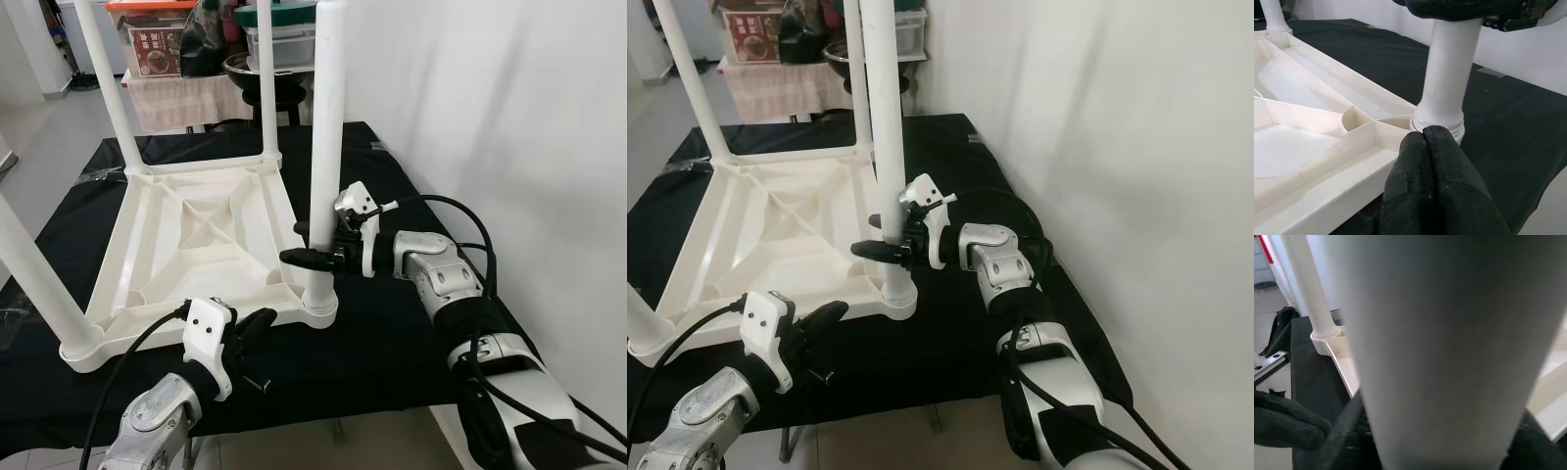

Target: Building children table

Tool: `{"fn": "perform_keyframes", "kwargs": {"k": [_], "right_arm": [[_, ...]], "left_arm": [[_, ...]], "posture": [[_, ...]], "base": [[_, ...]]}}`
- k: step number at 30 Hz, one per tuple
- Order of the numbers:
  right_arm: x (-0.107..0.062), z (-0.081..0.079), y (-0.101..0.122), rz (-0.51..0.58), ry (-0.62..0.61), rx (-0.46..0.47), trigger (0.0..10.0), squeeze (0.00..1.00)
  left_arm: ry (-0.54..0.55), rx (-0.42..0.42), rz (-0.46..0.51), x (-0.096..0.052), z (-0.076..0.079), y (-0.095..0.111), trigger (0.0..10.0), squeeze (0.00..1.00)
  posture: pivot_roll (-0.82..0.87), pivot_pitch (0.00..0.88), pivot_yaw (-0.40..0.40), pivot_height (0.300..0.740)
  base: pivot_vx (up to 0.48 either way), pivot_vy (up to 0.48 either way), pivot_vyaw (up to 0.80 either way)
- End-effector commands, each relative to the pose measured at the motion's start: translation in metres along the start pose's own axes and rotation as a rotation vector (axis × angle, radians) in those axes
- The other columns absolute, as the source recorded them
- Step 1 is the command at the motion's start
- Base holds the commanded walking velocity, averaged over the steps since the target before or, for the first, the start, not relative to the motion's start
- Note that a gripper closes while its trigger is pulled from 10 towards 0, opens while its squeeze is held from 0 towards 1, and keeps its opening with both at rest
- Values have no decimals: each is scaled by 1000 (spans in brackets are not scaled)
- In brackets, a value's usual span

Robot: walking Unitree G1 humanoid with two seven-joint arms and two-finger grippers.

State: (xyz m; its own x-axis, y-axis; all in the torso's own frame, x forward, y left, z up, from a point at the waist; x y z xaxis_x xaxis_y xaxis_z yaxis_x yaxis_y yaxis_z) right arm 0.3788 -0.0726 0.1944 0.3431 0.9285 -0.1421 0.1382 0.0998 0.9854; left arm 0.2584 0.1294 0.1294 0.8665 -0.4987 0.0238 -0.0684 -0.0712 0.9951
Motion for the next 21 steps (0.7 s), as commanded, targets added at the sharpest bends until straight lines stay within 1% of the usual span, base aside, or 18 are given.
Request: {"fn": "perform_keyframes", "kwargs": {"k": [1, 3, 7, 8, 9, 10, 11, 13, 14, 15, 16, 17, 18, 19, 20, 21], "right_arm": [[5, -4, -5, -18, 36, 23, 0, 0], [4, -3, -9, -19, 10, 32, 0, 0], [3, -3, -11, -19, -1, 34, 0, 0], [2, -1, -13, -12, -29, 43, 0, 0], [1, 3, -23, -28, -127, 47, 0, 0], [1, 3, -23, -28, -127, 47, 0, 0], [1, 10, -37, -37, -302, 61, 0, 0], [1, 10, -37, -37, -302, 61, 0, 0], [-3, 19, -47, -25, -529, 94, 0, 0], [-3, 19, -47, -25, -529, 94, 0, 0], [1, 1, -67, -20, -670, 160, 0, 0], [1, 1, -67, -20, -670, 160, 0, 0], [0, -11, -66, -3, -750, 121, 0, 0], [0, -11, -66, -3, -750, 121, 0, 0], [-1, -14, -63, 16, -789, 114, 0, 0], [-2, -11, -68, -4, -793, 142, 0, 0]], "left_arm": [[-3, -2, -8, -1, 3, -2, 10000, 0], [-3, -5, -9, -1, 3, -2, 10000, 0], [-3, -6, -9, -2, 3, -2, 10000, 0], [-4, -8, -9, -2, 3, -2, 10000, 0], [-5, -9, -8, -2, 3, -2, 10000, 0], [-5, -9, -8, -2, 3, -2, 10000, 0], [-5, -10, -8, -2, 3, -3, 10000, 0], [-5, -10, -8, -2, 3, -3, 10000, 0], [-5, -10, -7, -2, 3, -3, 10000, 0], [-5, -10, -7, -2, 3, -3, 10000, 0], [-4, -10, -7, -3, 2, -2, 10000, 0], [-4, -10, -7, -3, 2, -2, 10000, 0], [-4, -10, -7, -4, 0, -3, 10000, 0], [-4, -10, -7, -4, 0, -3, 10000, 0], [-5, -10, -8, -3, -1, -3, 10000, 0], [-17, -12, -8, -1, -1, -3, 10000, 0]], "posture": [[44, 0, -39, 740], [37, 0, -35, 740], [36, 0, -34, 740], [35, 0, -35, 740], [25, 0, -37, 740], [25, 0, -37, 740], [25, 0, -37, 740], [25, 0, -37, 740], [23, 0, -48, 740], [23, 0, -48, 740], [7, 0, -40, 740], [7, 0, -40, 740], [2, 0, -30, 740], [2, 0, -30, 740], [-25, 0, -10, 740], [-11, 0, -18, 740]], "base": [[0, 0, 0], [0, 0, 0], [0, 0, 0], [0, 0, 0], [0, 0, 0], [0, 0, 0], [0, 0, 0], [0, 0, 0], [0, 0, 0], [0, 0, 0], [0, 0, 0], [0, 0, 0], [0, 0, 0], [0, 0, 0], [0, 0, 0], [0, 0, 0]]}}
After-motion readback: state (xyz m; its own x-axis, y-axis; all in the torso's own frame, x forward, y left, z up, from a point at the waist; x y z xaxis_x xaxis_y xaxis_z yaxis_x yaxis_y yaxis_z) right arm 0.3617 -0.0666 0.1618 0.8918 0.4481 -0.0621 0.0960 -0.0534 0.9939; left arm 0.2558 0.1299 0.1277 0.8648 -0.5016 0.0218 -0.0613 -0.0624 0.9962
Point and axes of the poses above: a point about 5 cm out from each wrist's last joint towards the gripper, its own x axis pointing out of the wrist towards the gripper, its own y axis along the axis of the wrist's last joint, z = x × y, the point moved 2 cm from there along x, pointing out of the wrist towards the gripper, and after that the axes turned 8 degrees about x, right-handed, at the moved point
